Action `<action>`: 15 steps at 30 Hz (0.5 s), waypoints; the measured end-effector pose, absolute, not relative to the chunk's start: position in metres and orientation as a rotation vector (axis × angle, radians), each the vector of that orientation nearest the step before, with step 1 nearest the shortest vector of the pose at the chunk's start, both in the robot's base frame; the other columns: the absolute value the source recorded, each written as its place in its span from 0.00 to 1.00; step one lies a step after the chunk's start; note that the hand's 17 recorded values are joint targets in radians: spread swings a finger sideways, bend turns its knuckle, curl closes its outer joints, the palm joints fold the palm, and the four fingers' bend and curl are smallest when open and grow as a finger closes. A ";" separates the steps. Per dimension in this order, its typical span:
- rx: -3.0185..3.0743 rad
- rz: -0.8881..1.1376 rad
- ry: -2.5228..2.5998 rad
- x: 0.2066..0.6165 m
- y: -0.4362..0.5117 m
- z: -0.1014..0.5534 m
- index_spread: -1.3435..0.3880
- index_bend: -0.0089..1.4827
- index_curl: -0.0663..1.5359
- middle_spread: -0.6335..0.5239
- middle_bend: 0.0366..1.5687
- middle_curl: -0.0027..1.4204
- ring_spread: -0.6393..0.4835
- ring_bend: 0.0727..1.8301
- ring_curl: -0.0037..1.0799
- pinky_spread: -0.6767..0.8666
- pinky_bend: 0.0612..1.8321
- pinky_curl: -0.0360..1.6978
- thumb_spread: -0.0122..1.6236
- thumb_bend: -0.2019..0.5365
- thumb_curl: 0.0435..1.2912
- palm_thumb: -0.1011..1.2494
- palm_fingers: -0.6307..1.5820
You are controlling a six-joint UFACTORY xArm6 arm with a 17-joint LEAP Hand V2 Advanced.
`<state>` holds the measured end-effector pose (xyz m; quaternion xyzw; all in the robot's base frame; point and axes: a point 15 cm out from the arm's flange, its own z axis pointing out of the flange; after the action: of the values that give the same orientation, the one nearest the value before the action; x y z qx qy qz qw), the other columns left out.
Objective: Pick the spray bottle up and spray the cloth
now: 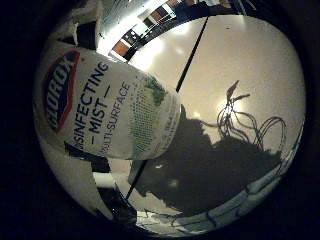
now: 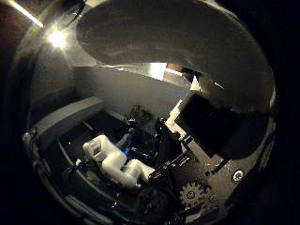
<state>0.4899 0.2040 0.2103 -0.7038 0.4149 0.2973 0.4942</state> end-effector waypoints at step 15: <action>-1.751 0.703 1.038 0.488 0.172 0.198 0.59 0.25 0.40 0.43 0.54 0.35 0.38 0.71 0.46 0.18 0.65 0.47 0.35 0.23 0.58 0.71 0.61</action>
<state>0.4882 0.1724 0.1981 -0.7158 0.4244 0.2874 0.4743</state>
